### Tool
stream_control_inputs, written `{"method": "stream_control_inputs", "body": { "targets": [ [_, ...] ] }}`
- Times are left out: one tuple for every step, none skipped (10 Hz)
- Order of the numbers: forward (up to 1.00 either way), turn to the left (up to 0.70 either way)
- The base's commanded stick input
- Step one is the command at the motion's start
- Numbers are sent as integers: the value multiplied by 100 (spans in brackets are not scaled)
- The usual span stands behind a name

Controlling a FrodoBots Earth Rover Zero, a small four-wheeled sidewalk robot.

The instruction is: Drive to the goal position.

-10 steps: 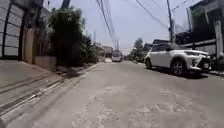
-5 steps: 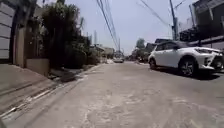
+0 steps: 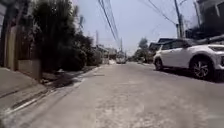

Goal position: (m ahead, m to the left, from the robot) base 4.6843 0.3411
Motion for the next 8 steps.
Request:
{"method": "stream_control_inputs", "body": {
  "targets": [
    [100, 1],
    [100, 1],
    [100, 1],
    [100, 1],
    [100, 1],
    [100, 1],
    [100, 1],
    [100, 1]
  ]
}}
